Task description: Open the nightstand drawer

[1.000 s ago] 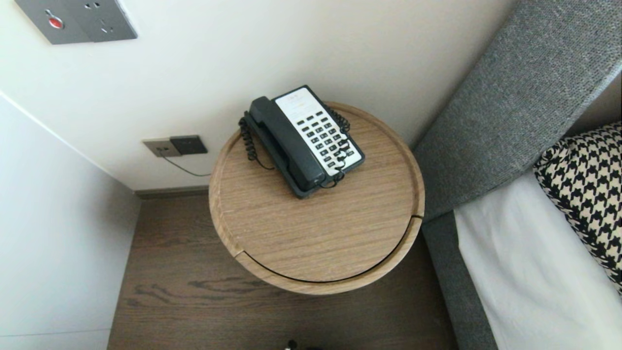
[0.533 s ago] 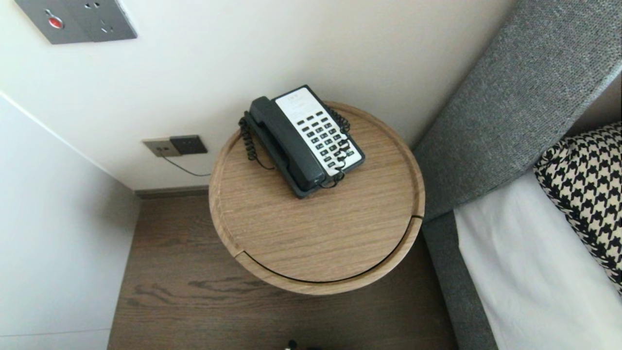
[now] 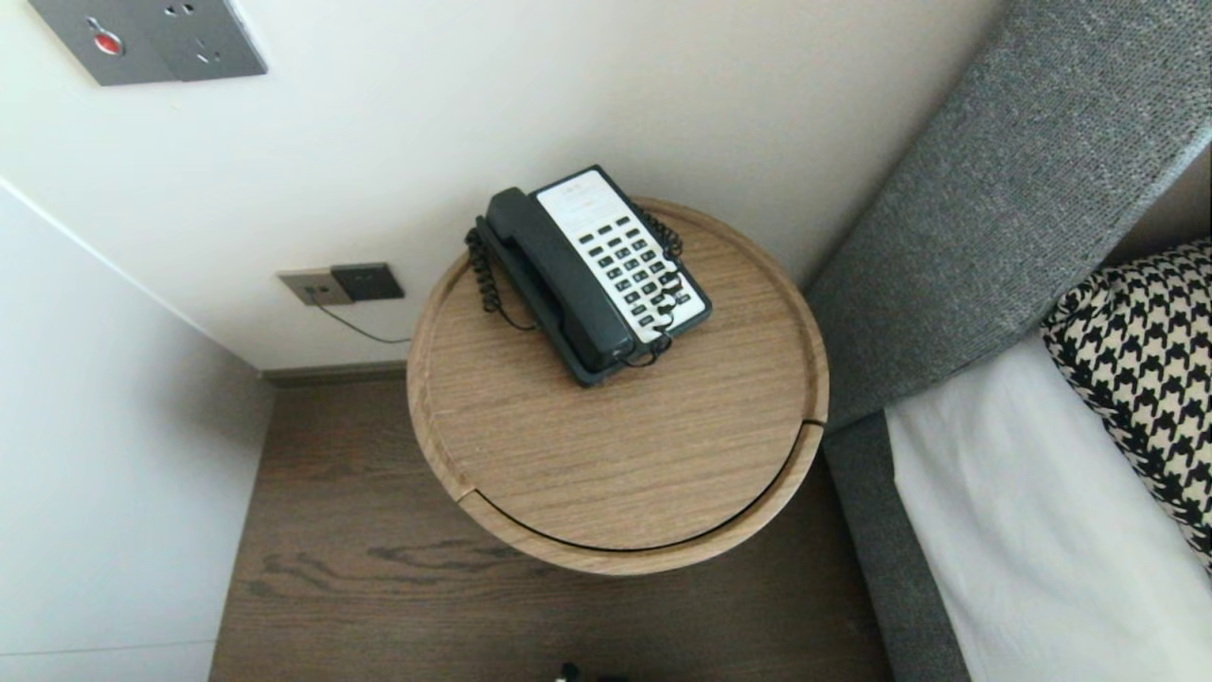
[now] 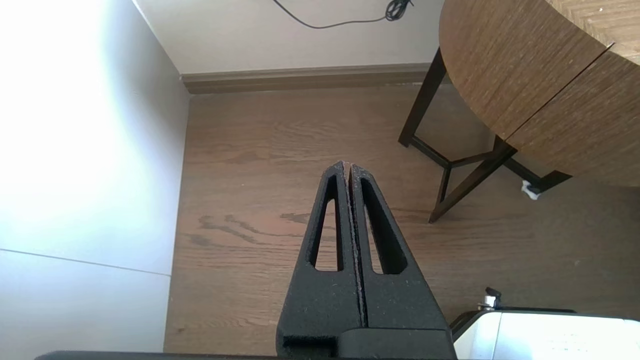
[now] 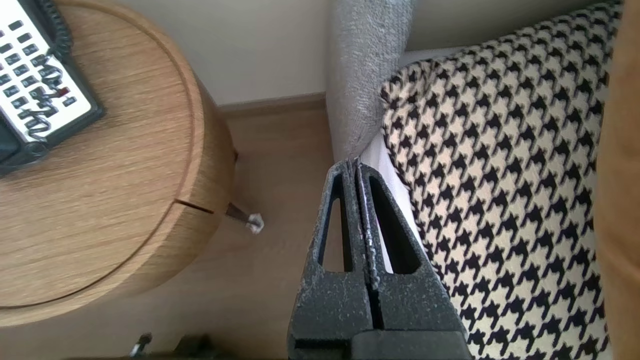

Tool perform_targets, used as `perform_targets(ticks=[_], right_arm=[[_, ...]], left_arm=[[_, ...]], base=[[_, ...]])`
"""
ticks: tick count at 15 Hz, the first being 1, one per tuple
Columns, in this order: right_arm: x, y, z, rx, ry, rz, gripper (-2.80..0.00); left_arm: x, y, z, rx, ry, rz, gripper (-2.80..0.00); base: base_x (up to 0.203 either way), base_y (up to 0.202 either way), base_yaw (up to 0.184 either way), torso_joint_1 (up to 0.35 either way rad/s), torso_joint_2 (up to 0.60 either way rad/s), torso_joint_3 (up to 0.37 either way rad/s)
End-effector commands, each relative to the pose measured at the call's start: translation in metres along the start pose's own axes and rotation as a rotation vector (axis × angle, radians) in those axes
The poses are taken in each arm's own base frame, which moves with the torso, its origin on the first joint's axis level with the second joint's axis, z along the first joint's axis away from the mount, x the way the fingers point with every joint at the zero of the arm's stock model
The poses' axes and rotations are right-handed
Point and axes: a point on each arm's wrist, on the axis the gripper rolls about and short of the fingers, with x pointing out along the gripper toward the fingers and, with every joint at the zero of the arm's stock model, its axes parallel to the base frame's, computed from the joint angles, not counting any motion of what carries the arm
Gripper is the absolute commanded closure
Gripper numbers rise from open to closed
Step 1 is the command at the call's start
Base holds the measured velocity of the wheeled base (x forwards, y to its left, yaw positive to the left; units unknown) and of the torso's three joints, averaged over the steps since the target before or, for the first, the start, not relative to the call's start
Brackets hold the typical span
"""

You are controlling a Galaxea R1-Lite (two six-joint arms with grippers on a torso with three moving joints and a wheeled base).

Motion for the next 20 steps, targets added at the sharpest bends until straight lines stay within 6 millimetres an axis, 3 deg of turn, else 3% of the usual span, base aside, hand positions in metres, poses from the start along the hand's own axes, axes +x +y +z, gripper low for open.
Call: perform_targets(ticks=[1, 5, 8, 13, 20], right_arm=[[0.020, 0.004, 0.019, 0.001, 0.054, 0.029, 0.00], [0.030, 0.019, 0.048, 0.067, 0.130, 0.192, 0.00], [0.054, 0.038, 0.049, 0.093, 0.244, 0.283, 0.00], [0.093, 0.071, 0.025, 0.079, 0.470, 0.420, 0.00], [0.138, 0.140, -0.017, 0.031, 0.725, 0.601, 0.00]], left_arm=[[0.000, 0.000, 0.000, 0.000, -0.002, 0.001, 0.00], [0.000, 0.000, 0.000, 0.000, -0.002, 0.001, 0.00], [0.000, 0.000, 0.000, 0.000, -0.002, 0.001, 0.00], [0.000, 0.000, 0.000, 0.000, -0.002, 0.001, 0.00], [0.000, 0.000, 0.000, 0.000, -0.002, 0.001, 0.00]], base=[[0.000, 0.000, 0.000, 0.000, 0.00, 0.000], [0.000, 0.000, 0.000, 0.000, 0.00, 0.000], [0.000, 0.000, 0.000, 0.000, 0.00, 0.000], [0.000, 0.000, 0.000, 0.000, 0.00, 0.000], [0.000, 0.000, 0.000, 0.000, 0.00, 0.000]])
